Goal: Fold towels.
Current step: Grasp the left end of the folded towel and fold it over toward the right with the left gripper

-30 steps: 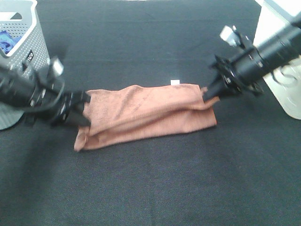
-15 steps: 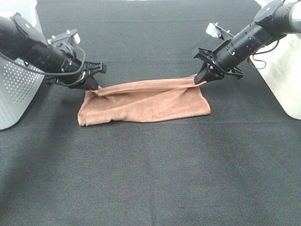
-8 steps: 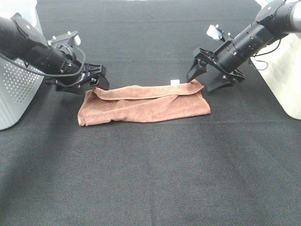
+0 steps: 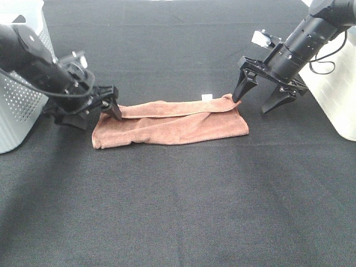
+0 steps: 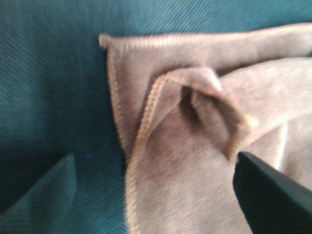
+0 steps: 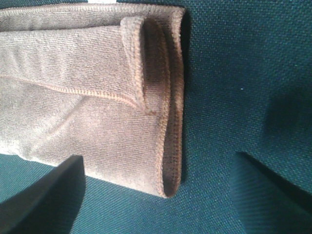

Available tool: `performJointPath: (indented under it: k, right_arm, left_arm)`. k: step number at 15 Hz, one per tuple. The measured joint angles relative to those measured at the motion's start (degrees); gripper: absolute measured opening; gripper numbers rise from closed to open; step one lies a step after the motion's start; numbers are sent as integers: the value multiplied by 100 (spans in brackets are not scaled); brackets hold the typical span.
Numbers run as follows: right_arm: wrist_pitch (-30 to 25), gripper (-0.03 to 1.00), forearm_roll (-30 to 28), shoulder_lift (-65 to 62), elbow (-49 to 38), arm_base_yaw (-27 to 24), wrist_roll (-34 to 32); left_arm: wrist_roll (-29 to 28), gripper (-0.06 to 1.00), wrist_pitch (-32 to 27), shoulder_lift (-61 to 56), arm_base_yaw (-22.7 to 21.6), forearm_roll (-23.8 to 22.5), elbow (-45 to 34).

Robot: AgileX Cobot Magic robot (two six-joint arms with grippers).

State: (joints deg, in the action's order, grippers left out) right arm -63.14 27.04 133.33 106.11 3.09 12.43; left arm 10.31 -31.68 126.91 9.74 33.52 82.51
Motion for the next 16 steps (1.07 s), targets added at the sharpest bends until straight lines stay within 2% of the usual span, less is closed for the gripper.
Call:
performJointPath:
  k: [3,4,5,6,8,9,10,13,14,16]
  right_arm:
    - [34,77,-23,0,0,0,0]
    - [46,77,-23,0,0,0,0]
    - [52,77,-23,-6,0,0,0]
    - [52,77,-23,-6,0,0,0]
    - [52,77,-23,-6,0,0,0]
    - [52,77,-23,-6,0,0,0]
    - [52,77,-23,-6,0,0,0]
    - [57,77,-29,-6,0,0,0]
    - [57,77,-29,-6,0,0,0]
    - [57,77,-29,-6,0,0,0]
  left_arm:
    - [189,78,69,109,0,716,40]
    - [344,71,92,160,6,985,40]
    - [458,58,109,212,23,1261,40]
    - [458,58,109,212,23,1261,40]
    - [476,25,103,281,29,1341,40]
    - [476,10,109,286,29,1295,40]
    - [476,3,115,286,29,1215,40]
    - [476,3,-46,235,-34,865,86]
    - [430,3,-120,132,-63,613,149]
    - [-52,3,-281,-172,-120,-97,395]
